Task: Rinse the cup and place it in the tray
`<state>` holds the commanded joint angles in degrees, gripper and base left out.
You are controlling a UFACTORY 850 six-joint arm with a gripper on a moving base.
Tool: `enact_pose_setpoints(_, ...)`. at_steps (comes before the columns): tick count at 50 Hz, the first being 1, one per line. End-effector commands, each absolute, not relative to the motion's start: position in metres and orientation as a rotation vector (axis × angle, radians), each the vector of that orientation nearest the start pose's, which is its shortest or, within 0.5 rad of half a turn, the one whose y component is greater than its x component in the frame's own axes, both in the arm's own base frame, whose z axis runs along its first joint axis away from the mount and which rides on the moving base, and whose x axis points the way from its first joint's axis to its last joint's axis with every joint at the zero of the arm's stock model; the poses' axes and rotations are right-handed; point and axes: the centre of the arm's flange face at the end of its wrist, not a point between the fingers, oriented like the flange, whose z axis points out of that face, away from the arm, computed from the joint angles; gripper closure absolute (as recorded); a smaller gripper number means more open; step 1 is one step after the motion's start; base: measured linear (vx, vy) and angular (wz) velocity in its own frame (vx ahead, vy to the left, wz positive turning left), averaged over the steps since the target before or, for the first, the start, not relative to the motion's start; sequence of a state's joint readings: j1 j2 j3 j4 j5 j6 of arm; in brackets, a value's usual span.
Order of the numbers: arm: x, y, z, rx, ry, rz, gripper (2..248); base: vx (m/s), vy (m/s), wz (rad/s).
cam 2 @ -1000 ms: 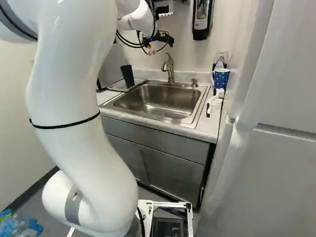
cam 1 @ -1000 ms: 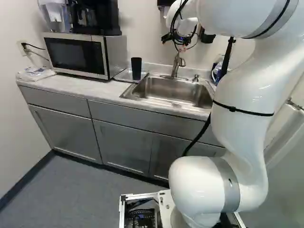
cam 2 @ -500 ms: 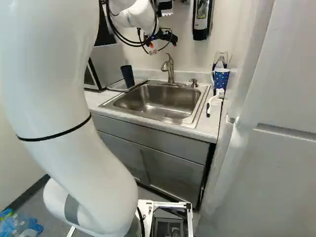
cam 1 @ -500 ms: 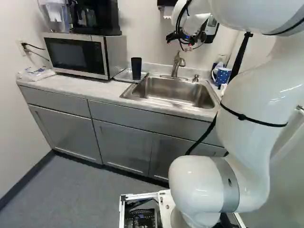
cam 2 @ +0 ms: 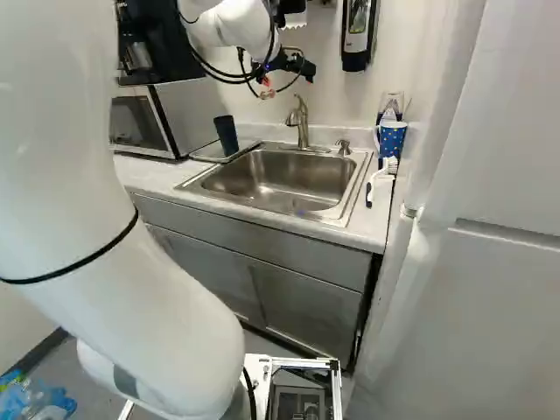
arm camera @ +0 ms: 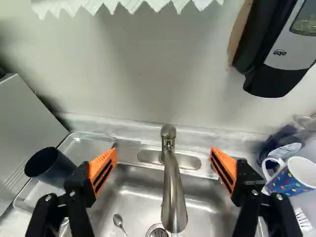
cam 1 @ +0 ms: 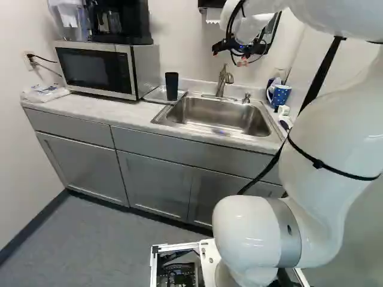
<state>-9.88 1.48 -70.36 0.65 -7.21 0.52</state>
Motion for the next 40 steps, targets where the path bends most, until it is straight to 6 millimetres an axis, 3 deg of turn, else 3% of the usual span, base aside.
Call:
enact_pose_setpoints(22,0.472,-0.086,0.712,-2.826,0.283,-1.505,3,0.000,0.000,0.000)
enact_pose_setpoints(40,0.460,-0.084,0.699,-2.939,0.293,-1.231,3,0.000,0.000,0.000)
